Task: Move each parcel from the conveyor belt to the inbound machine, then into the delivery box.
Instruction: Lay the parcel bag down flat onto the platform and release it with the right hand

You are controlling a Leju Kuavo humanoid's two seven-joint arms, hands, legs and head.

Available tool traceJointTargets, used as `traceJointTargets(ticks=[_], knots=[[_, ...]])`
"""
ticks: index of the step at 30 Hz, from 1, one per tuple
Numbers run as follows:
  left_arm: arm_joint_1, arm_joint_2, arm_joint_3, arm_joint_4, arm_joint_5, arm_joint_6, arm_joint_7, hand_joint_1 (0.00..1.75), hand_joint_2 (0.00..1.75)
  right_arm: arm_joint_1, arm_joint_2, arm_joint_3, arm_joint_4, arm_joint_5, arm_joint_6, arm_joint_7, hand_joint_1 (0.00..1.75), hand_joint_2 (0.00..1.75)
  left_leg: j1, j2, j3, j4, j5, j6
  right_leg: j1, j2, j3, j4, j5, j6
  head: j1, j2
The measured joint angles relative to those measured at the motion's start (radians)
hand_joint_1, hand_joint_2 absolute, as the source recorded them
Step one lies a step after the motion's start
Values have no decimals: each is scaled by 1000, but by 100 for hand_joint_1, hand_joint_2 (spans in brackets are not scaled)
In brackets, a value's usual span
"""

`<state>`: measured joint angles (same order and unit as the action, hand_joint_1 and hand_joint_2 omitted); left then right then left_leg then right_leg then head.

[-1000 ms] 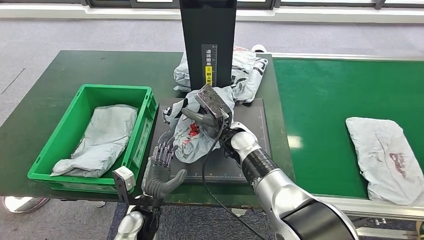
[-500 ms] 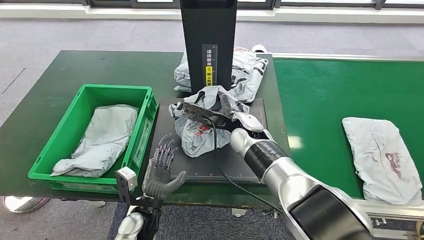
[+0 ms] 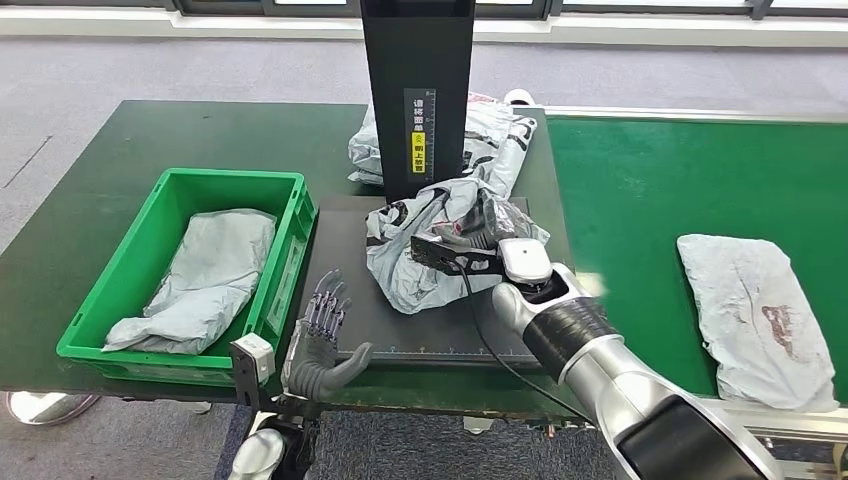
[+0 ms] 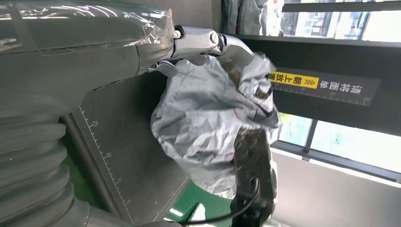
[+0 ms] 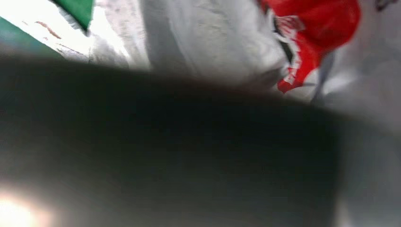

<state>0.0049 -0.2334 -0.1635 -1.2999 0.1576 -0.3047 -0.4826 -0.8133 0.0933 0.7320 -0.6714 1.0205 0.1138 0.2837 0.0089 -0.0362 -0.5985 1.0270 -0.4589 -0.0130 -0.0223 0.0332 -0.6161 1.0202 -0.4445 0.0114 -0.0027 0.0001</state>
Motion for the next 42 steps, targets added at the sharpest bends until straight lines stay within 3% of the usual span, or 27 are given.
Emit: traceJointTargets(ticks=[13, 27, 34, 38, 40, 42], knots=[[30, -11, 10, -51, 2, 18, 26, 0, 175, 251, -106, -95, -505, 111, 67, 76, 0, 0, 0, 1, 0, 0, -1, 0, 0, 0, 0, 0, 0, 0, 0, 0], [31, -17, 16, -58, 2, 20, 30, 0, 175, 297, -127, -131, -622, 116, 73, 76, 0, 0, 0, 1, 0, 0, 0, 0, 0, 0, 0, 0, 0, 0, 0, 0], [31, -17, 17, -59, 3, 21, 36, 0, 175, 387, -140, -181, -785, 156, -16, 70, 0, 0, 0, 0, 0, 0, -1, 0, 0, 0, -1, 0, -1, 0, 0, 0], [31, -19, 17, -64, -7, 32, 47, 0, 175, 465, -138, -242, -926, 121, -131, 37, 0, 175, 0, 0, 0, 0, -1, 0, 0, 0, -1, 0, -1, 0, 0, 0], [27, -18, 10, -66, -91, 108, 54, 0, 175, 526, -124, -286, -1000, 5, -266, -43, 0, 175, 0, 0, 0, 0, -1, 0, 0, -1, -1, -1, -1, 0, 0, 0], [8, -14, -18, -67, -308, 252, 74, 0, 175, 608, -97, -349, -1056, -215, -415, -181, 0, 175, 0, -2, 0, 0, -2, 0, 1, -3, 0, -1, -2, 0, 0, 0]])
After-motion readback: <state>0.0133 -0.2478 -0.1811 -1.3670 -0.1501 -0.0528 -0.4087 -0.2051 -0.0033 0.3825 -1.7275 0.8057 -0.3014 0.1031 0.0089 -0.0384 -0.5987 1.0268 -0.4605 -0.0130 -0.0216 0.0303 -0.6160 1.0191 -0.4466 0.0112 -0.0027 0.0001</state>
